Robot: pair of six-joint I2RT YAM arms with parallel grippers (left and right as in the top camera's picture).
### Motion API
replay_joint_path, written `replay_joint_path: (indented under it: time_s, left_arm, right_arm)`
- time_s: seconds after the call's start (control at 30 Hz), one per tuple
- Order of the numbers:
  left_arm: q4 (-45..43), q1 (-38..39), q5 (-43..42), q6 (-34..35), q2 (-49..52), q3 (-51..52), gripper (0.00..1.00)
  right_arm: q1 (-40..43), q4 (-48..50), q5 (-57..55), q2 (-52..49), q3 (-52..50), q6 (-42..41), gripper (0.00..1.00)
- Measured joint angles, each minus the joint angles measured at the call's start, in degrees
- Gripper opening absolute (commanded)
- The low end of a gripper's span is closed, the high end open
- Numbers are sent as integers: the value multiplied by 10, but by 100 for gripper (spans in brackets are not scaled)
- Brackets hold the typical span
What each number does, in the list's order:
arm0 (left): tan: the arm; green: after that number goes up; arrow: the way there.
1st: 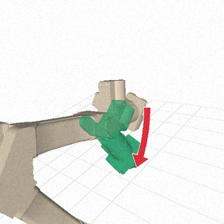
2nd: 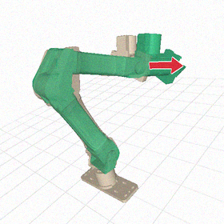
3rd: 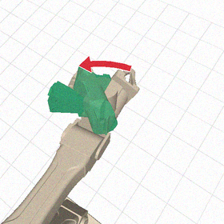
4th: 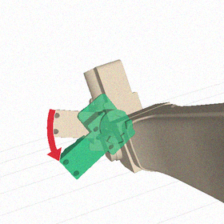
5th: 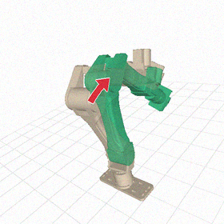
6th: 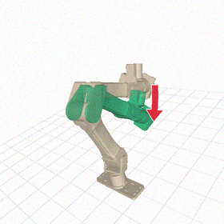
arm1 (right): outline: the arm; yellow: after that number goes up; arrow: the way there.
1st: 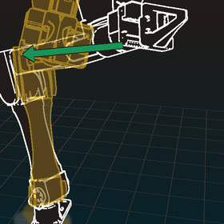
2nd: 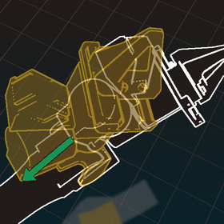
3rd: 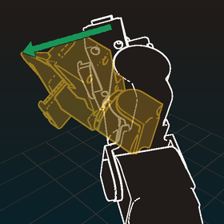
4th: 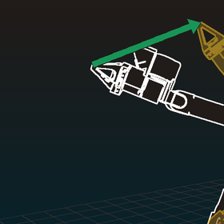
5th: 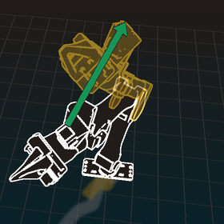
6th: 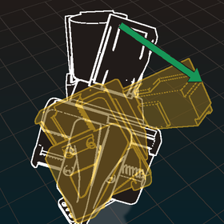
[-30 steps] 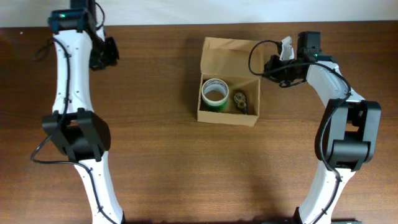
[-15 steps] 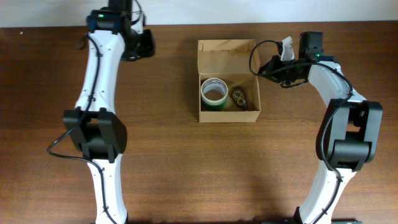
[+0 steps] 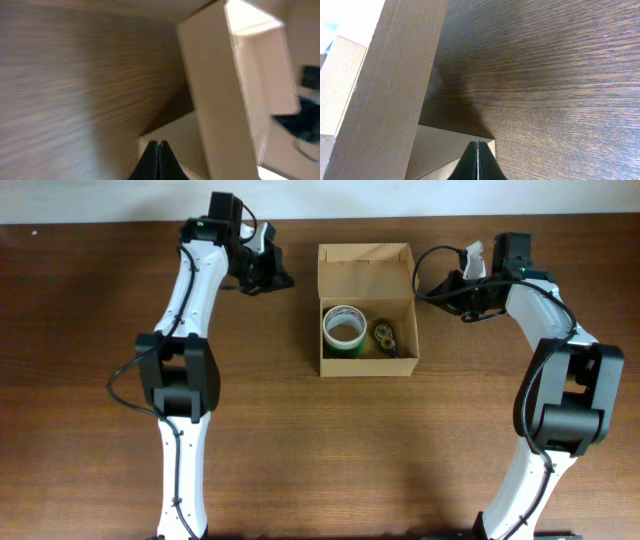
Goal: Pack container
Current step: 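Move the left gripper to the box lid and grasp its edge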
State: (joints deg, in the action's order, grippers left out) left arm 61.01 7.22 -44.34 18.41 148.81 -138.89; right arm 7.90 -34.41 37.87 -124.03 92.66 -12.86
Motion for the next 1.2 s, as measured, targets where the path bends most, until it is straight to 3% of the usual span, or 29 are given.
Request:
replay_joint_path:
  time_s: [0.17,0.37,0.8,1.2]
  left_arm:
    - [-64,0,-98,49,32,0,2]
    - [-92,0,-158,96,65,0,2]
    - [-120,0,-195,142,99,0,2]
    - [-210,8,-248,181,100,0,2]
  right_arm:
    - [0,0,2,0,0,-3,3]
    - [0,14,11,0,0,-15,4]
    - [0,58,133,-60,0,-49,4]
    - [0,263,308,-69,-1,-101,4]
